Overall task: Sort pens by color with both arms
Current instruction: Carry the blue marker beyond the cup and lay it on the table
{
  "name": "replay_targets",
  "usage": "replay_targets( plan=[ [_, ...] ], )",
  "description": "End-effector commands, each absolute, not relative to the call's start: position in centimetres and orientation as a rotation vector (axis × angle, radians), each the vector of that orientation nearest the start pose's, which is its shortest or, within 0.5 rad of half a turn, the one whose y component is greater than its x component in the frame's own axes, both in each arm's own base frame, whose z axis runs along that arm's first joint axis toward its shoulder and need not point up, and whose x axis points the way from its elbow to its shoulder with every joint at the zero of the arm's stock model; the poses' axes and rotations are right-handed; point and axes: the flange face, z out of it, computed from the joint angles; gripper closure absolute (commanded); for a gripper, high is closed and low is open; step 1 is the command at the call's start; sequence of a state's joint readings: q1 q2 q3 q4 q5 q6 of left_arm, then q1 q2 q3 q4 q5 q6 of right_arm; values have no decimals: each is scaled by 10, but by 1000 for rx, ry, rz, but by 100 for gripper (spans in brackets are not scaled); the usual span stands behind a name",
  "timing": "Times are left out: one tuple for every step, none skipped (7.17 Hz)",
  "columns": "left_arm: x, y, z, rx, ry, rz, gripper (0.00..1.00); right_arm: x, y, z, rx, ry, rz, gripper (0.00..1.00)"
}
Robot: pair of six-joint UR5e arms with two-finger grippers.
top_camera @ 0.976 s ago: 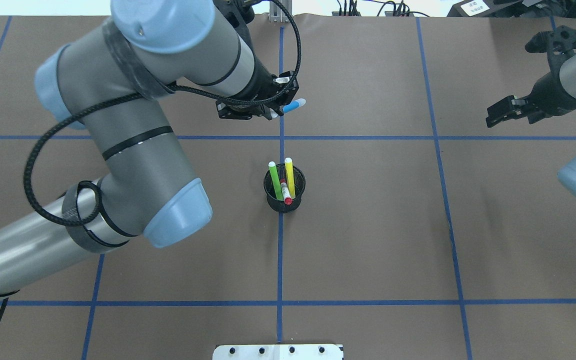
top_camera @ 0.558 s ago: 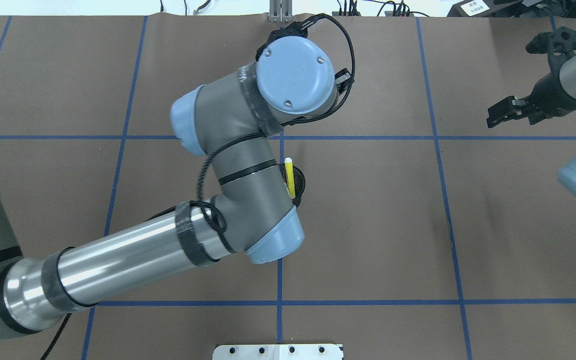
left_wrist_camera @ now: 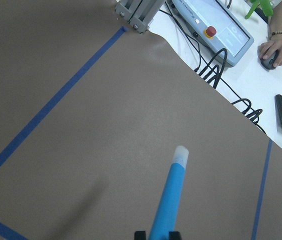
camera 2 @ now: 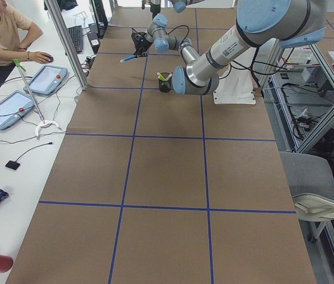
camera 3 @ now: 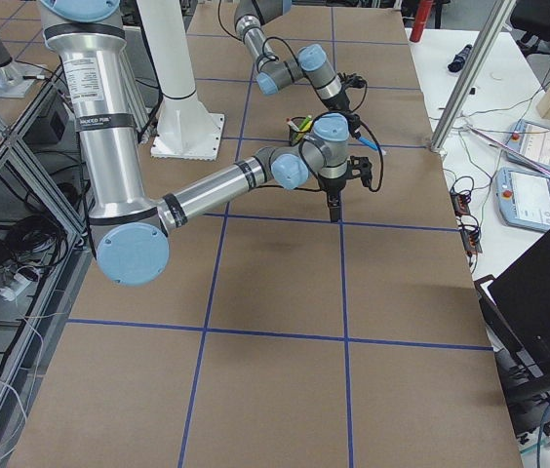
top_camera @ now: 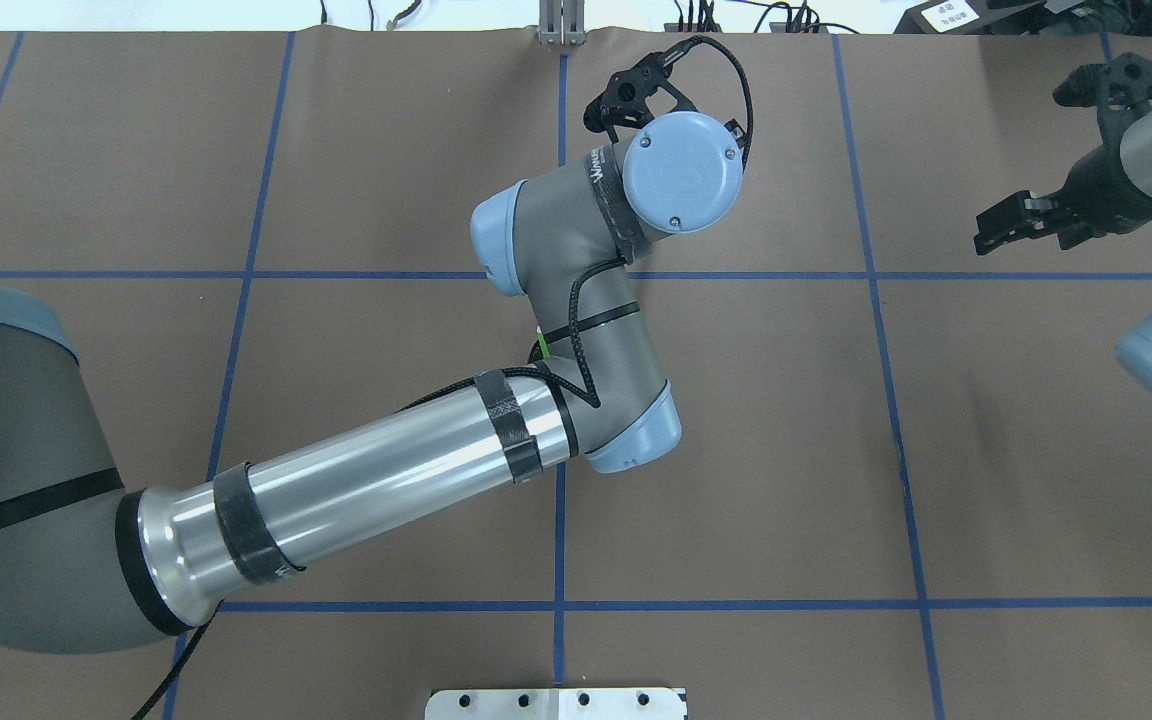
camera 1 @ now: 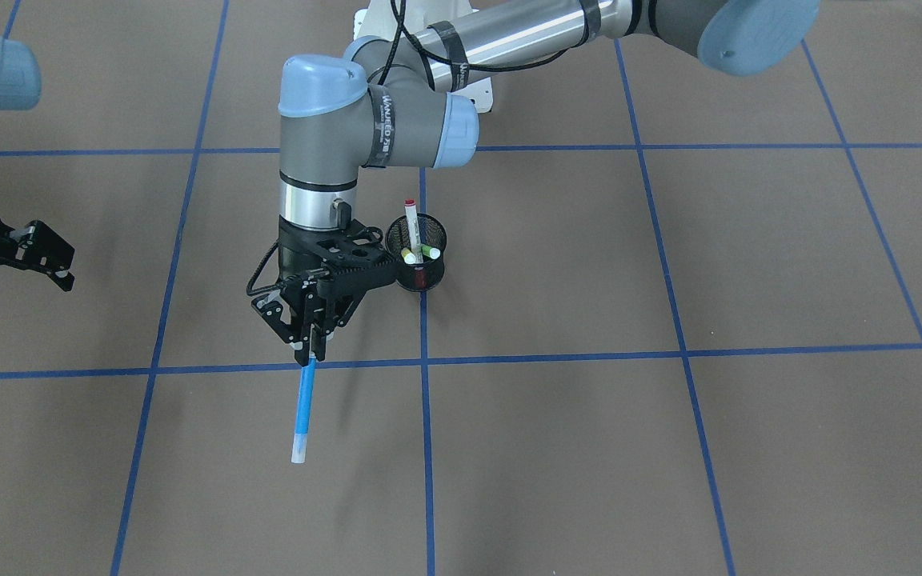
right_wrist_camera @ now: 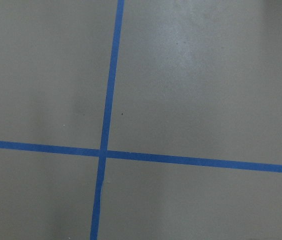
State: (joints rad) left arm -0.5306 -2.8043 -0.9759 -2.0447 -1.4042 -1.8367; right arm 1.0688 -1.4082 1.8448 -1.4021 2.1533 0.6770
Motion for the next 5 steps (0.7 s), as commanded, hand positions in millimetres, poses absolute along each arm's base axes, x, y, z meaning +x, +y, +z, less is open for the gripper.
replay_targets(
  plan=[
    [677,-575,52,352,1088,-787,100,-198,-523,428,174,-794,-12,0],
    [680,-577,59,359,1078,-783,97,-198,-523,427,175,-794,-11,0],
    [684,-576,65,356,1065,-781,90,-198,-523,427,175,-795,-11,0],
    [688,-577,70,355,1053,-781,84,-198,-524,428,174,-794,-12,0],
    [688,-578,73,355,1048,-781,78,-199,-524,428,174,-794,-12,0]
  ],
)
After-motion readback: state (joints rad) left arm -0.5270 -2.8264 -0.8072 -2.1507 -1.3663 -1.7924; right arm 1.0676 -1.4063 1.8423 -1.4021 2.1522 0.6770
